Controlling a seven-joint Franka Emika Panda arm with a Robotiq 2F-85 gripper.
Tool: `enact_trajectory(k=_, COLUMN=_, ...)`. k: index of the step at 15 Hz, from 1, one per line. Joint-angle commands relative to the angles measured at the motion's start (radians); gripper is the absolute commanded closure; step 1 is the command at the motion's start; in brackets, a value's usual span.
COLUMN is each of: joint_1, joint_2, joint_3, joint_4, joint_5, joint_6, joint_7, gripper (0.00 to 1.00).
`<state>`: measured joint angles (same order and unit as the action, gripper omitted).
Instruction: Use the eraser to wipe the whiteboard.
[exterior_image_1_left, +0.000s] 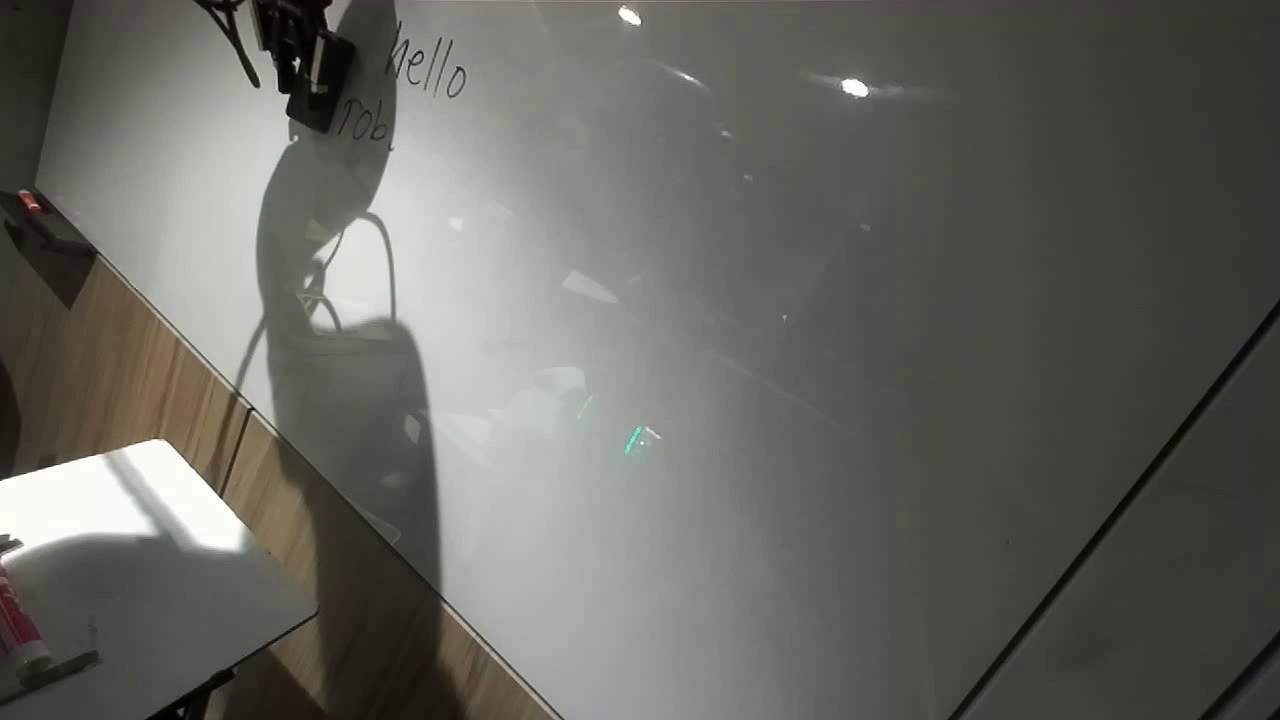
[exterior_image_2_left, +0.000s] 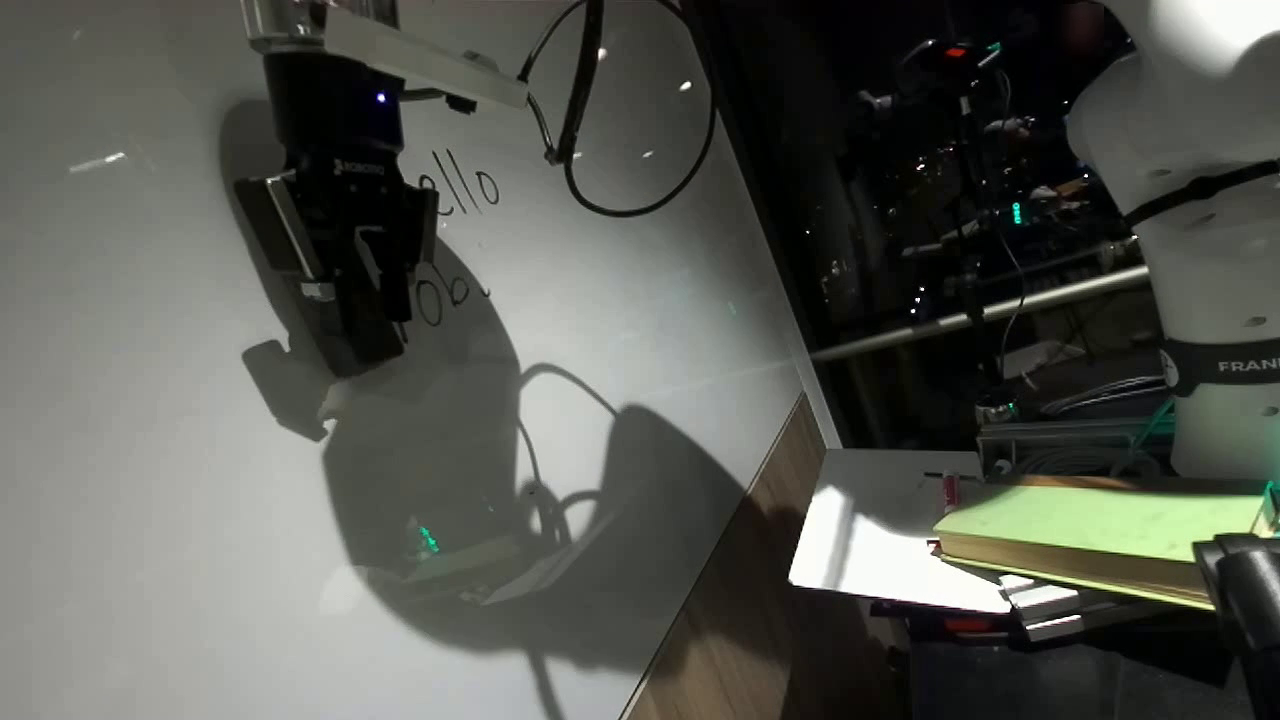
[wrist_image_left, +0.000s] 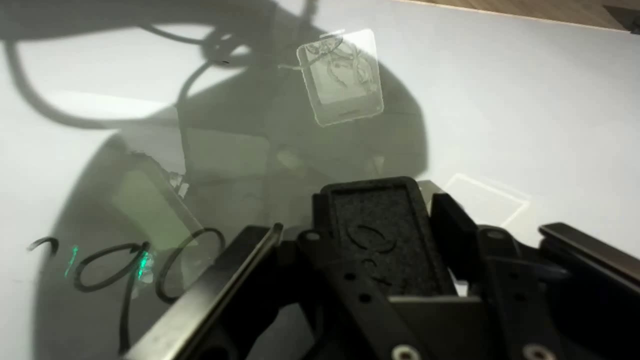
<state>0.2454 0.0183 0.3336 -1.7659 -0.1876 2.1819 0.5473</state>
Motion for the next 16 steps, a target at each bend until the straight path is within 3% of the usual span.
enact_trajectory(k=1, joint_1=0.002, joint_2=0.028, joint_3=-0.040, joint_4=0.033, joint_5=-0.033, joint_6=-0.009, joint_7=-0.007, gripper=0.72)
enact_trajectory(k=16, joint_1=-0.156, joint_2=-0.064, joint_3=-0.224, joint_4=-0.135, joint_5=-0.031, joint_6=-0.058, joint_7=-0.133, gripper=0.72)
